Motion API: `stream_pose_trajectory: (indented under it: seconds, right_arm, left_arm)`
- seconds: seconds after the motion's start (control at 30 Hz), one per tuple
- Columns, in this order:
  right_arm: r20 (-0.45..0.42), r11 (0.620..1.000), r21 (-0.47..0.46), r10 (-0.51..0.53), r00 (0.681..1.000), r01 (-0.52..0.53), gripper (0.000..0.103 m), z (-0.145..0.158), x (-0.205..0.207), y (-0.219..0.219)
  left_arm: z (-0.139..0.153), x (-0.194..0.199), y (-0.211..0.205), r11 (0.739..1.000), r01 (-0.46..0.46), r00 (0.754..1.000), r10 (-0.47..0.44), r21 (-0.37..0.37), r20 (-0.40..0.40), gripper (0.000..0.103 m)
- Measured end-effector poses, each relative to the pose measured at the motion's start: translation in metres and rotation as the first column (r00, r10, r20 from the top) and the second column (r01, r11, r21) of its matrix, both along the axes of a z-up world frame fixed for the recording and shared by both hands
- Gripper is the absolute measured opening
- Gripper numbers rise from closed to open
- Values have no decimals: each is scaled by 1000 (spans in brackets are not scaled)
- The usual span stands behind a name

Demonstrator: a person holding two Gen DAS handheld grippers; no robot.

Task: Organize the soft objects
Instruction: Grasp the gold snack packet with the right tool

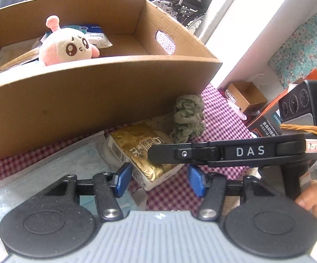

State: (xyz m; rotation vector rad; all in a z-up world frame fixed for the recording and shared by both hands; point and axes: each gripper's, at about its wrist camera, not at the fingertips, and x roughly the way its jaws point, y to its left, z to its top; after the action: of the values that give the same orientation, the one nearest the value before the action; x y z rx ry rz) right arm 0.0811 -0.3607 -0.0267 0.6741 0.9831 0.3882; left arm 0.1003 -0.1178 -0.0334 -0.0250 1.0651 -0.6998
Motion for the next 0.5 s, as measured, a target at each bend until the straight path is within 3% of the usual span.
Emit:
stream_pose_trajectory:
  seconds: [0.13,0.33,0.5]
  right_arm:
    - [70,1000,-2,1,998,-1,37,32,-9,4]
    - [193,999,-26,28,981,-23,38,88,16,4]
    - [182,999,-29,28,983,-23,38,112,49,-10]
  left_arm:
    - [24,-2,4,999,14,1000,-14,-29,23,57]
    - [73,8,4,998,37,986,-30,-42,163,58]
    - [92,44,-3,994,52,993,-42,-96,110,57]
